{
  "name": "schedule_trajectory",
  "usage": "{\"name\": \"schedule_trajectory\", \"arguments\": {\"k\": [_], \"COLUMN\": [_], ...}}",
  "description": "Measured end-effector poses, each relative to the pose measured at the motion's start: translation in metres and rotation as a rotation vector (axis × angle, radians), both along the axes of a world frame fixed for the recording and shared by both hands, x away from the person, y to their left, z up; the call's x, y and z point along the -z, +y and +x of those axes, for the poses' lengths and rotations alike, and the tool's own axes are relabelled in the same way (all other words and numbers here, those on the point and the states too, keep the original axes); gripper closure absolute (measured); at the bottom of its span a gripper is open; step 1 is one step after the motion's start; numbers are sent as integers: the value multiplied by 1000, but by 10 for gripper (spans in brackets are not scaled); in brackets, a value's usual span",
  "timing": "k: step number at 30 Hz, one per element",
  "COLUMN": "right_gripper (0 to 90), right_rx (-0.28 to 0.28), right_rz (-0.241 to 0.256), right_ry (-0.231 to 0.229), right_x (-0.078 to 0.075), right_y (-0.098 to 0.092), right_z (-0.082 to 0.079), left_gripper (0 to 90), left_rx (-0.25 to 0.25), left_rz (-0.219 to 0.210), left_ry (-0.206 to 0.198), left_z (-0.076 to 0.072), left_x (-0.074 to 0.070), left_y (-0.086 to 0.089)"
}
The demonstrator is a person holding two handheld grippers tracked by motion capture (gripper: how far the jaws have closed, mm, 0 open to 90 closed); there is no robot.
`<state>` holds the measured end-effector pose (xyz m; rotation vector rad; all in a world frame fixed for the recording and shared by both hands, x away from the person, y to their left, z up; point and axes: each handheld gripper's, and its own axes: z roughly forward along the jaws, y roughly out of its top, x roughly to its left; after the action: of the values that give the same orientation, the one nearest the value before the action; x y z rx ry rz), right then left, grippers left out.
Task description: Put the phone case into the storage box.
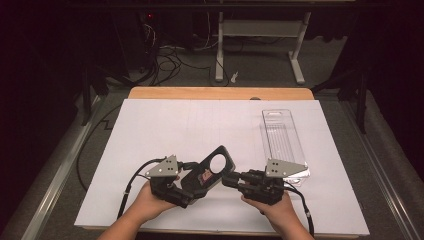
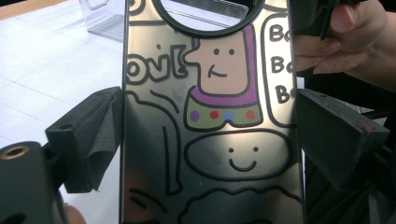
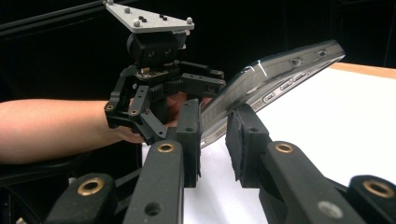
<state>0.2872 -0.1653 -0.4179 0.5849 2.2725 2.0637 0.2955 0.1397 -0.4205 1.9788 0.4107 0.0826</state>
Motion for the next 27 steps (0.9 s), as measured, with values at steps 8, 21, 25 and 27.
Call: {"name": "schedule_trajectory", "arguments": {"k": [8, 21, 25, 27], "right_gripper": [778, 803, 812, 817], "right_rx": [-3, -23, -25, -27], "right_rz": [5, 24, 31, 33], "right_ry": [4, 27, 32, 34], "right_x": [0, 2, 2, 2], "right_y": [-1, -1, -1, -1], "right_z": [0, 2, 2, 2], "left_gripper": [131, 130, 131, 131], "left_rx": [2, 1, 2, 2], "left_rz": [4, 6, 6, 8], "left_ry": [-1, 1, -1, -3], "left_z": [0, 0, 0, 0], "left_x": [0, 1, 1, 1], "left_y": [-1, -2, -2, -2]}}
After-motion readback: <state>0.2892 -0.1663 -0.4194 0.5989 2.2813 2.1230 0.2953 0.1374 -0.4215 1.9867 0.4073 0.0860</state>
